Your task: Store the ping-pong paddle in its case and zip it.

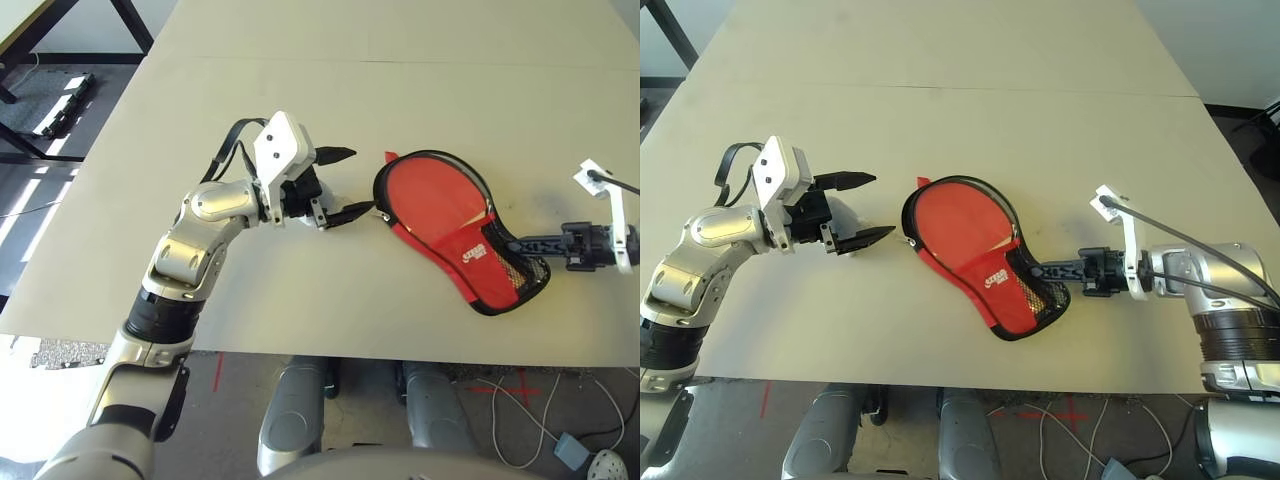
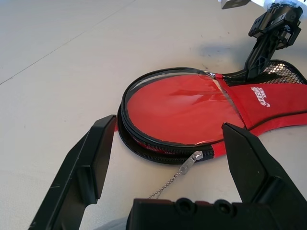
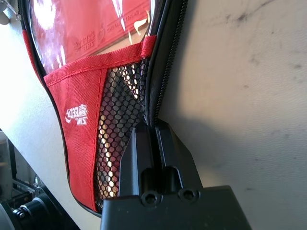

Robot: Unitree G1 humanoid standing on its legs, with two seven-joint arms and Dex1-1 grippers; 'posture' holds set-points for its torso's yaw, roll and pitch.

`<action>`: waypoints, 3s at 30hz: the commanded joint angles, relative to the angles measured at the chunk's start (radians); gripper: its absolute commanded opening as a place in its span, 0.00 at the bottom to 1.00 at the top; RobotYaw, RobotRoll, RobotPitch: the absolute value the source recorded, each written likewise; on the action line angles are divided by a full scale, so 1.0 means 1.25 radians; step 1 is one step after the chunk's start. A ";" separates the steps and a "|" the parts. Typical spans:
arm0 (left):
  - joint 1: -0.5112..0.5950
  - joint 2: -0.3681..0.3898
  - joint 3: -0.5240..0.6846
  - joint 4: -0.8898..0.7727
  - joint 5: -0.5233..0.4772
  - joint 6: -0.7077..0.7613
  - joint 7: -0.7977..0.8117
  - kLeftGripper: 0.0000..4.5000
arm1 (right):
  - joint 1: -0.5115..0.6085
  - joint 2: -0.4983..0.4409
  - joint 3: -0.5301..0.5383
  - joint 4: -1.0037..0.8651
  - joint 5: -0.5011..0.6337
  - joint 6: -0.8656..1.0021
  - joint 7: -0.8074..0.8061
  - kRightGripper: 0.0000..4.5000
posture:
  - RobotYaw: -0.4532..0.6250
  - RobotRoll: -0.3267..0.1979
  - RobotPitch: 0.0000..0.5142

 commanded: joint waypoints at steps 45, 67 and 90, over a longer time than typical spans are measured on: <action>-0.069 0.098 0.014 -0.003 0.037 0.116 0.008 1.00 | -0.142 0.296 0.064 -0.036 -0.173 -0.652 -0.016 1.00 | 0.46 0.62 0.54; -0.043 0.344 0.015 -0.065 0.047 0.341 -0.089 1.00 | -0.151 0.322 0.167 0.084 -0.322 -0.691 -0.028 1.00 | 0.49 0.62 0.53; -0.051 0.371 -0.030 -0.022 0.150 0.118 -0.150 1.00 | -0.144 0.339 0.164 0.076 -0.321 -0.680 -0.043 1.00 | 0.49 0.62 0.56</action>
